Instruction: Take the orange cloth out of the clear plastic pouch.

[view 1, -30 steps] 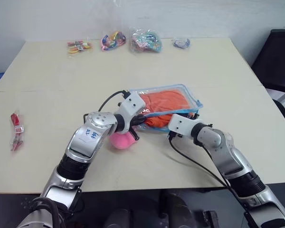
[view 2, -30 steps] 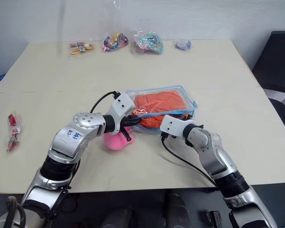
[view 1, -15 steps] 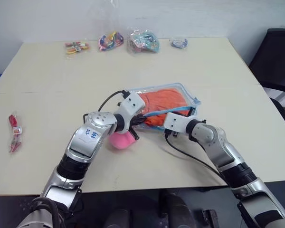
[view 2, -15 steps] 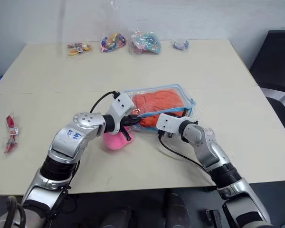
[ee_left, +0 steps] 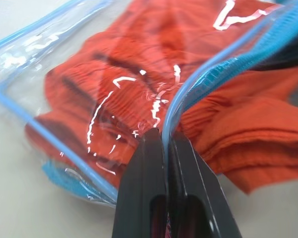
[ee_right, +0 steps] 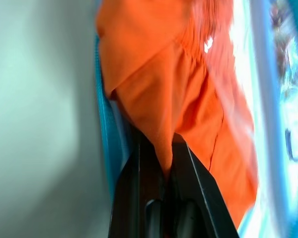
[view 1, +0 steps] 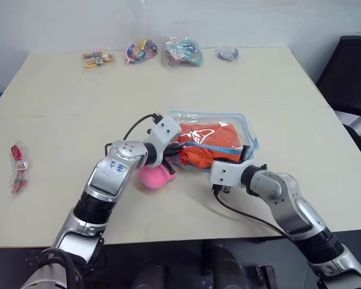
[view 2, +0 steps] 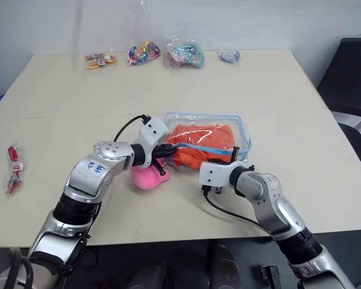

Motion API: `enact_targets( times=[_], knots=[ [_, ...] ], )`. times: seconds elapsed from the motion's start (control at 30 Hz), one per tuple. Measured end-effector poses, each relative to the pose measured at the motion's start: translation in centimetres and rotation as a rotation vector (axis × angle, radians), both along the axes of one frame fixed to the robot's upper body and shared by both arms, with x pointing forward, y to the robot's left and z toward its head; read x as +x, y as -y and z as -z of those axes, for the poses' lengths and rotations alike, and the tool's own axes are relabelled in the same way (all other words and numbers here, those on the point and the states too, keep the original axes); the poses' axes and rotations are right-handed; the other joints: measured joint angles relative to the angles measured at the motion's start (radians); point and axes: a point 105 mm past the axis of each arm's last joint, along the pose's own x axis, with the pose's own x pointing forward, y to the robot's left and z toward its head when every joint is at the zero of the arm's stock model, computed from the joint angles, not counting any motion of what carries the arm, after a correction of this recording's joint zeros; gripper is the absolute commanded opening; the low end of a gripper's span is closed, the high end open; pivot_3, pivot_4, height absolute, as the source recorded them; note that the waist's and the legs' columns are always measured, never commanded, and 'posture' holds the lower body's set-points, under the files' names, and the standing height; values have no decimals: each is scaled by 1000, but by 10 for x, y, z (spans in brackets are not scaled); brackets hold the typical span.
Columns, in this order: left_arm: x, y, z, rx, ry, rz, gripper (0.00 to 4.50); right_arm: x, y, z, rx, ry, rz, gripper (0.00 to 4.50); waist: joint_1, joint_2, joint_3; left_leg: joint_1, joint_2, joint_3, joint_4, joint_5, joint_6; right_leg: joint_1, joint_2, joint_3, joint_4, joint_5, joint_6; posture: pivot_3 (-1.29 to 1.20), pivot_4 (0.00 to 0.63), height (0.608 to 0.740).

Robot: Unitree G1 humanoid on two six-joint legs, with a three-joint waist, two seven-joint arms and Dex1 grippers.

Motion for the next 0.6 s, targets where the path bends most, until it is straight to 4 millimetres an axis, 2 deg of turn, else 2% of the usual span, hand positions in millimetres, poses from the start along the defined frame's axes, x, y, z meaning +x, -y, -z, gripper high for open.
enact_targets(
  times=[0.17,0.23,0.43,0.53,0.6],
  knots=[
    [3,2,0,18,30,12,0,-26,8,-24,55,-87,-32,31,9,0,0,0,0,0,0,0,0,0,0,0,0,0,0,0,150,740],
    [5,3,2,27,33,15,0,-39,9,-33,130,-172,-53,31,14,0,0,-1,0,1,0,0,0,0,0,0,0,0,0,0,150,740],
    [8,4,4,55,51,20,0,-80,5,-64,223,-329,-233,31,21,0,0,-1,-1,0,0,0,0,1,0,0,0,0,0,0,150,740],
    [10,1,7,90,65,28,0,-92,9,-82,239,-371,-293,31,20,0,0,-1,-1,0,0,0,0,1,0,0,0,0,0,0,150,740],
    [8,-1,9,123,76,57,485,-94,20,-100,241,-360,-288,0,20,0,0,-1,-1,0,0,0,1,1,0,0,0,0,0,0,150,740]
  ],
)
